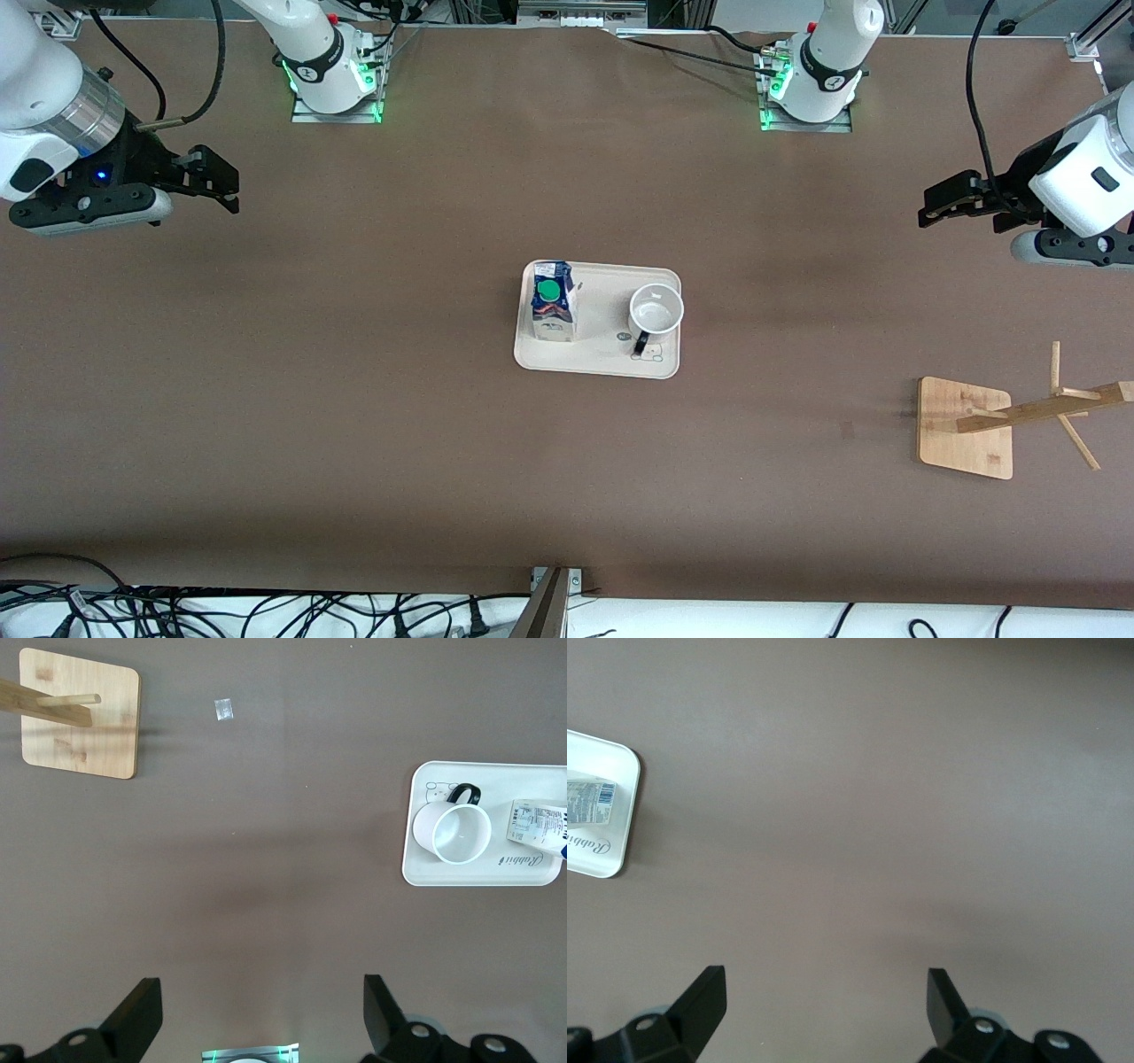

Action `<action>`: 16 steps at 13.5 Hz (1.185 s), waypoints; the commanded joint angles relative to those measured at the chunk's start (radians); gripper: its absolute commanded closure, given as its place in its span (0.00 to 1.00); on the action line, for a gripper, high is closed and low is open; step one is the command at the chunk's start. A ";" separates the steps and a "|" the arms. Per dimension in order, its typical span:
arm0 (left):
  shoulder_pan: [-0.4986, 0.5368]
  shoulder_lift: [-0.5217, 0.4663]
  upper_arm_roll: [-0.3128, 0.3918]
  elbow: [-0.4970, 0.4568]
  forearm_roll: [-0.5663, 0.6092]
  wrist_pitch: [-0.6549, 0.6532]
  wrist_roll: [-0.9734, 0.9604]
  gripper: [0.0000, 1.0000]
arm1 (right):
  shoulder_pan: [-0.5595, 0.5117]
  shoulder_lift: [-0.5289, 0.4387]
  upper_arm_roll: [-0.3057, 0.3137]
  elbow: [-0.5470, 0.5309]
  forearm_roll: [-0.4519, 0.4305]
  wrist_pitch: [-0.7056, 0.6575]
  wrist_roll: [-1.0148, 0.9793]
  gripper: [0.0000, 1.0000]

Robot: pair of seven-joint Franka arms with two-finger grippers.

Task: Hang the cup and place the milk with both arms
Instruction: 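Move the right gripper toward the blue milk carton on the tray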

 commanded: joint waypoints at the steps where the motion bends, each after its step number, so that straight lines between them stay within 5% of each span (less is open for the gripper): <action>1: -0.001 -0.002 0.003 0.017 0.009 -0.004 -0.007 0.00 | 0.002 -0.001 -0.002 0.003 0.006 0.004 0.007 0.00; 11: 0.001 0.004 0.008 0.045 0.009 -0.003 -0.010 0.00 | 0.004 0.031 -0.003 0.011 0.041 0.044 -0.009 0.00; 16: 0.007 0.000 0.012 0.046 0.007 -0.003 -0.010 0.00 | 0.079 0.125 0.033 0.020 0.079 -0.014 -0.007 0.00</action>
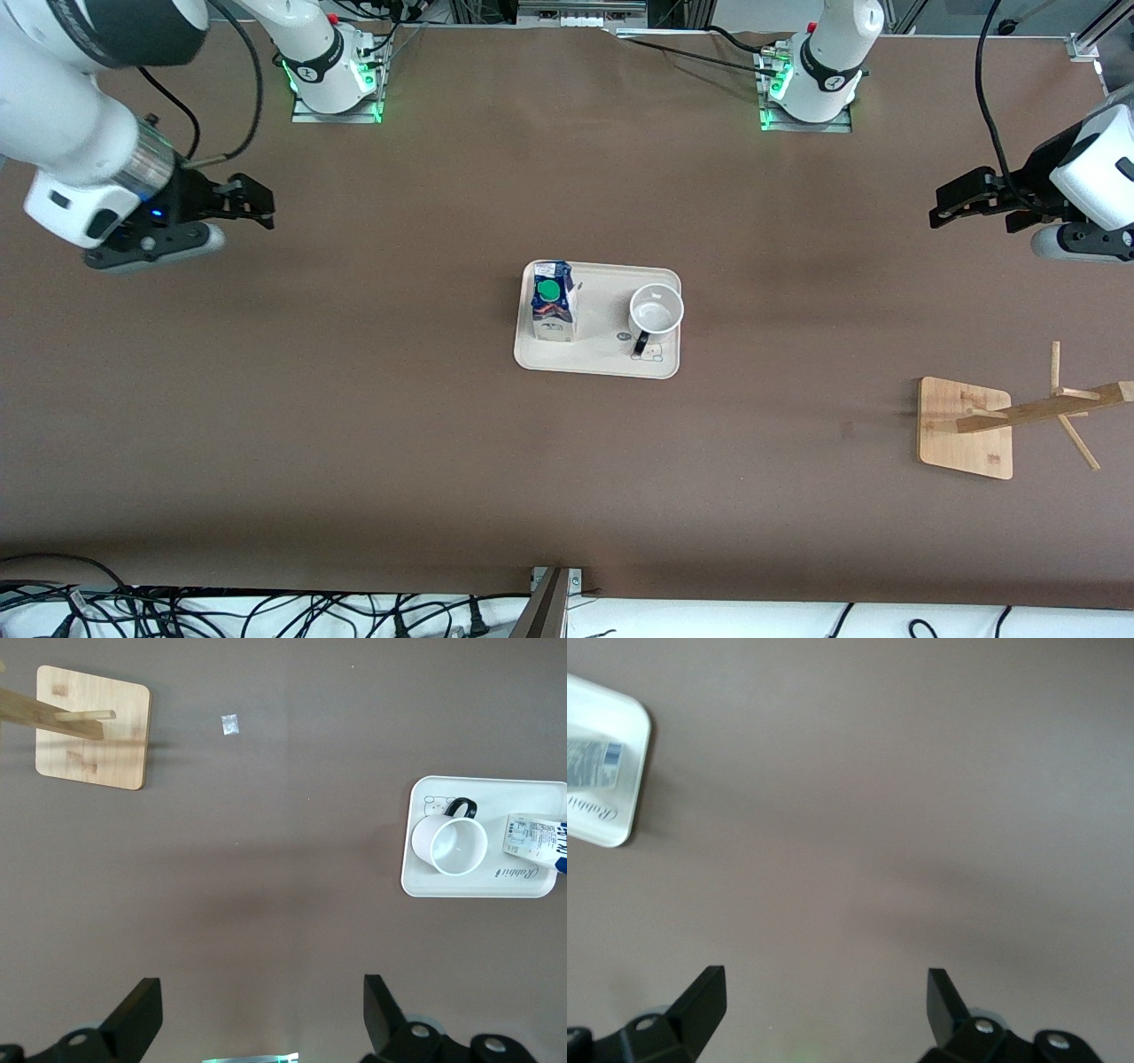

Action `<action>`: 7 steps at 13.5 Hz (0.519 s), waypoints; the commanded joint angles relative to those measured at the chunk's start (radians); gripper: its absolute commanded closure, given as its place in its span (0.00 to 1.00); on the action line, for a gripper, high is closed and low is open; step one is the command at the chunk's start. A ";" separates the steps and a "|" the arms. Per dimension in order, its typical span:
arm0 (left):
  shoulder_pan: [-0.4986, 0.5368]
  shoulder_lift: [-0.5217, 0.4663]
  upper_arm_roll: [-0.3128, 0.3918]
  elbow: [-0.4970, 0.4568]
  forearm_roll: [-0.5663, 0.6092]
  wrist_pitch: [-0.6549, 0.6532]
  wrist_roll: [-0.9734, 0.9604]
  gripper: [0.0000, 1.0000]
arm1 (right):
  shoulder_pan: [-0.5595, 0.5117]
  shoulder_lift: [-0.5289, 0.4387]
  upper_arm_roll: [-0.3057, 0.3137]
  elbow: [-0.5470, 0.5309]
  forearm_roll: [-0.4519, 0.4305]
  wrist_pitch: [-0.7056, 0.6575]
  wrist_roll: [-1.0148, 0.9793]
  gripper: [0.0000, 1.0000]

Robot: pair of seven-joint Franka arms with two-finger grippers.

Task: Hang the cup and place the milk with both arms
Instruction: 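Move the right gripper toward the blue milk carton on the tray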

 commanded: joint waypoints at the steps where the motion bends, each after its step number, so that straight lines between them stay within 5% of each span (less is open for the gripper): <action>1: 0.006 0.002 0.001 0.019 0.007 -0.006 -0.006 0.00 | 0.073 0.041 0.012 0.027 0.085 0.011 0.121 0.00; 7: 0.004 0.005 -0.001 0.019 0.009 -0.006 -0.006 0.00 | 0.368 0.221 0.012 0.079 0.098 0.261 0.626 0.00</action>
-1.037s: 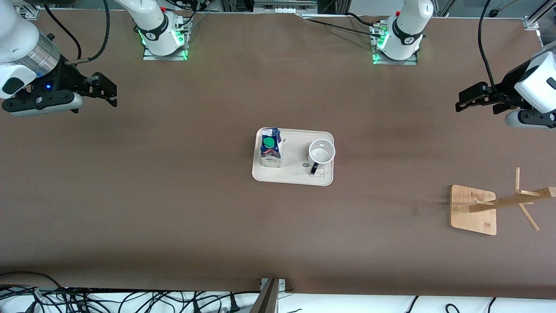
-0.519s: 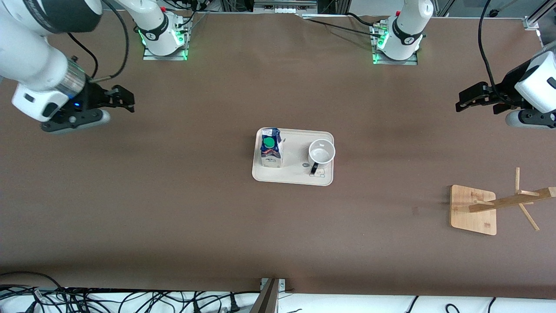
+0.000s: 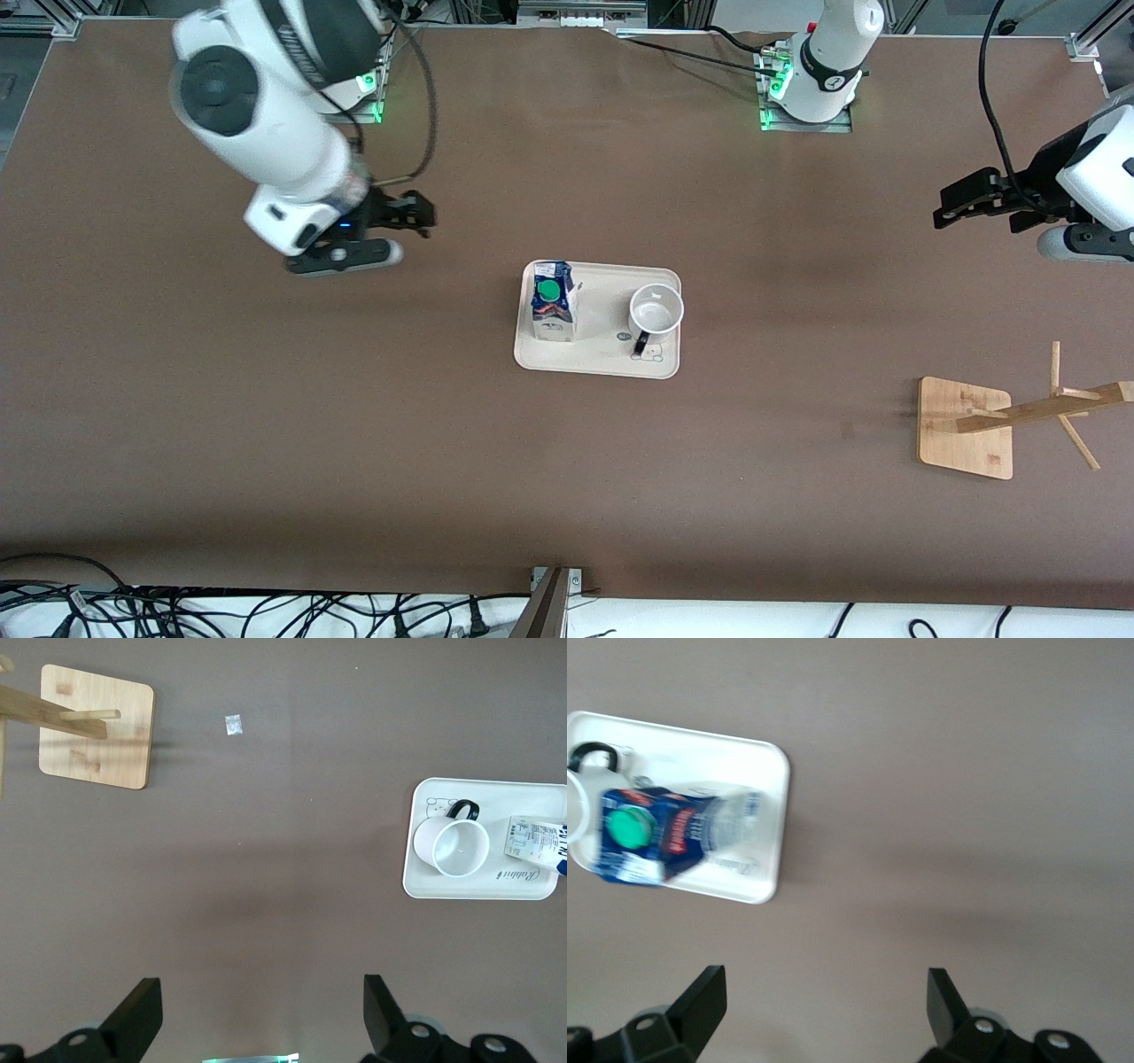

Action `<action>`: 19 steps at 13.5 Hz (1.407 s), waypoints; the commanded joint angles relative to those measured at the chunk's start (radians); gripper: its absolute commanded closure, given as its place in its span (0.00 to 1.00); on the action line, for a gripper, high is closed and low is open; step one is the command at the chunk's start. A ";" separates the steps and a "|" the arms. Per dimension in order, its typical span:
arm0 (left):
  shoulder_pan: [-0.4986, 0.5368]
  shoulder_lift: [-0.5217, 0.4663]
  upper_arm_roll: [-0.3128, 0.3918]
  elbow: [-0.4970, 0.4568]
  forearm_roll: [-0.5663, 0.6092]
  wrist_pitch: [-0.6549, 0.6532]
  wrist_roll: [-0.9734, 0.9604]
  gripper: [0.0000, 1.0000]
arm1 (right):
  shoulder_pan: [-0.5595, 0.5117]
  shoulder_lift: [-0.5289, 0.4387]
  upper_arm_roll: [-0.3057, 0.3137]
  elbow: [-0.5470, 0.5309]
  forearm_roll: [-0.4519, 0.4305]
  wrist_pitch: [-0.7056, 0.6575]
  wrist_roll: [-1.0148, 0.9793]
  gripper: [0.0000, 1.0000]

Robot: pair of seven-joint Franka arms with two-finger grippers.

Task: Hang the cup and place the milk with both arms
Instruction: 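Move the right gripper toward the blue milk carton on the tray, then lower the right gripper and grasp the blue milk carton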

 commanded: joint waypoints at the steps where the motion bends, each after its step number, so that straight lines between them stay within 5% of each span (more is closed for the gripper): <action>1: -0.001 0.005 0.001 0.019 0.009 -0.006 -0.006 0.00 | 0.122 0.138 -0.010 0.099 0.002 0.090 0.211 0.00; 5: -0.001 0.006 -0.001 0.019 0.007 -0.005 -0.008 0.00 | 0.207 0.311 -0.013 0.236 -0.022 0.150 0.358 0.00; 13: -0.001 0.006 0.001 0.019 0.006 0.003 -0.012 0.00 | 0.239 0.400 -0.015 0.236 -0.070 0.273 0.416 0.01; 15: -0.001 0.006 -0.001 0.020 0.006 0.003 -0.012 0.00 | 0.240 0.400 -0.015 0.236 -0.072 0.275 0.413 0.23; 18: -0.003 0.006 -0.010 0.019 0.007 0.003 -0.014 0.00 | 0.240 0.397 -0.016 0.236 -0.075 0.275 0.390 0.76; 19: -0.003 0.008 -0.012 0.019 0.006 0.003 -0.014 0.00 | 0.238 0.392 -0.016 0.236 -0.075 0.272 0.375 0.81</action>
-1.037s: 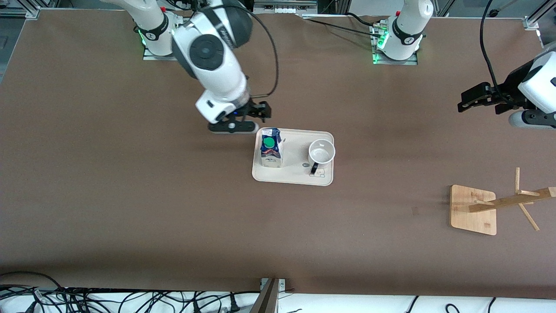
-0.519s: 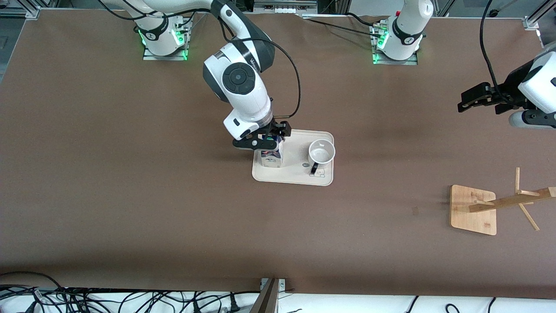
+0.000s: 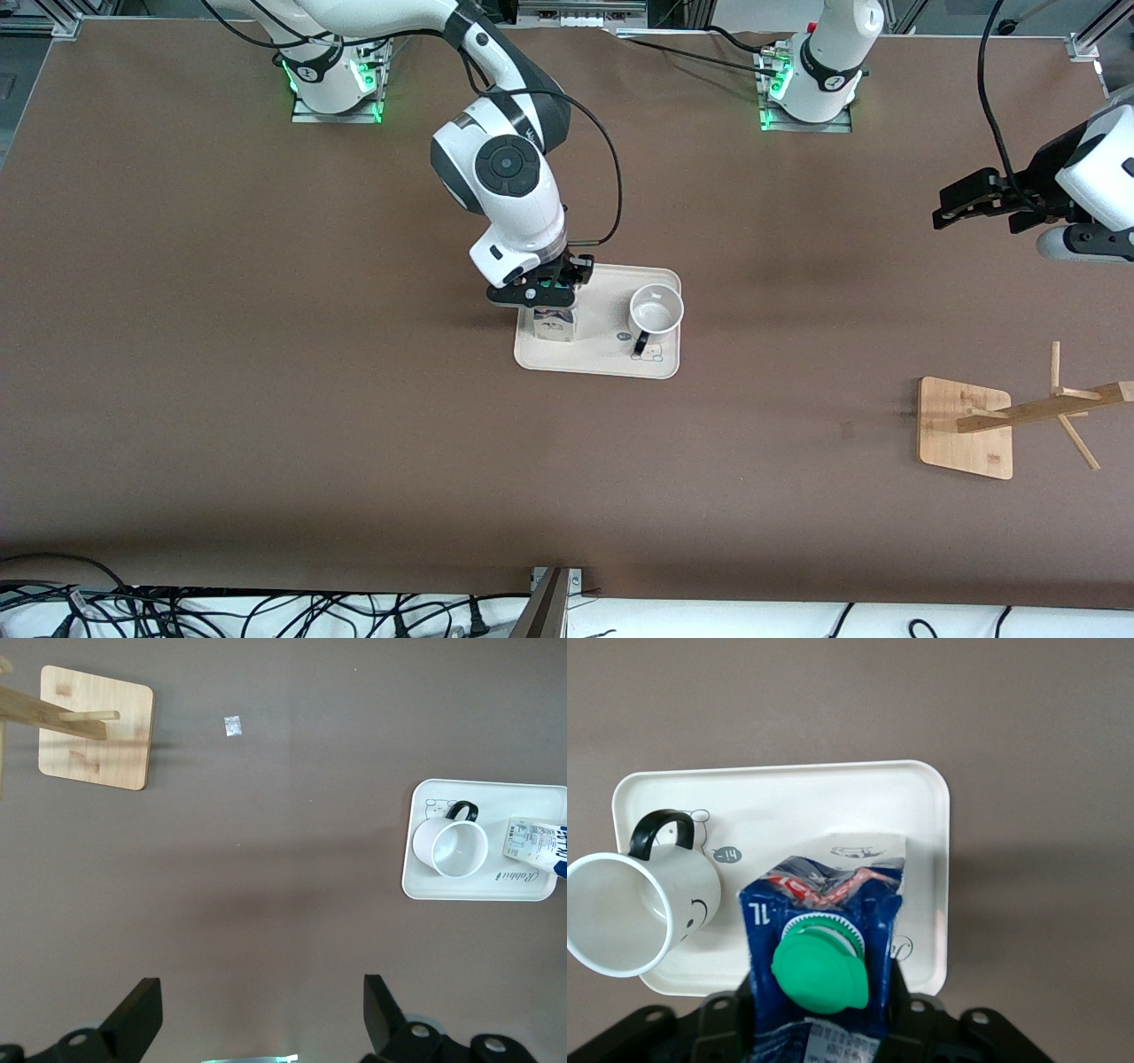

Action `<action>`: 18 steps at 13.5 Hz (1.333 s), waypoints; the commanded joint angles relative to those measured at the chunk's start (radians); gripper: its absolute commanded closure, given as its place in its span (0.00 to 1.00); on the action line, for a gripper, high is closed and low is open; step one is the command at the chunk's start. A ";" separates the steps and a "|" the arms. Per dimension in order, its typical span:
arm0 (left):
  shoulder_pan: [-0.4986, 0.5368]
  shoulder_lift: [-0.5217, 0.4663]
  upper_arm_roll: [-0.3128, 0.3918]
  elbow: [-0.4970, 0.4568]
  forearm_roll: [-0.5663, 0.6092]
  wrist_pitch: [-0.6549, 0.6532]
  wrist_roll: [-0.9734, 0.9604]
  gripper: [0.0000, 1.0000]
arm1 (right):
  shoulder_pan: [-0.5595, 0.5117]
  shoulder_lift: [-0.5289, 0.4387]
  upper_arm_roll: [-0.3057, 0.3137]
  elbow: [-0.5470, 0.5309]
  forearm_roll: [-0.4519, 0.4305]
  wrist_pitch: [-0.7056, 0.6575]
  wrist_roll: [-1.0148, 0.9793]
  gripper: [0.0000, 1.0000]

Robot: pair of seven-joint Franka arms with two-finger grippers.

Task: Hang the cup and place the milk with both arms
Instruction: 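Lower the right gripper and grasp the blue milk carton, then lift the milk carton off the tray and carry it beside the tray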

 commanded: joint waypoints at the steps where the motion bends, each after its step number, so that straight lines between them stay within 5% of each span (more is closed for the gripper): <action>1: -0.001 0.006 -0.007 0.018 -0.002 0.000 -0.010 0.00 | 0.003 -0.006 -0.010 0.020 -0.015 -0.014 -0.022 0.82; 6: -0.004 0.008 -0.010 0.017 -0.003 -0.003 -0.010 0.00 | -0.047 -0.117 -0.028 0.022 0.004 -0.152 -0.128 0.82; 10: -0.005 0.043 -0.006 0.020 -0.034 0.002 -0.010 0.00 | -0.176 -0.184 -0.073 0.009 0.067 -0.277 -0.428 0.81; 12: -0.017 0.046 -0.010 0.020 -0.025 0.002 -0.008 0.00 | -0.220 -0.181 -0.131 -0.009 0.083 -0.277 -0.548 0.81; 18: -0.048 0.133 -0.009 0.020 -0.048 0.088 -0.011 0.00 | -0.441 -0.197 -0.159 -0.170 0.192 -0.269 -0.965 0.79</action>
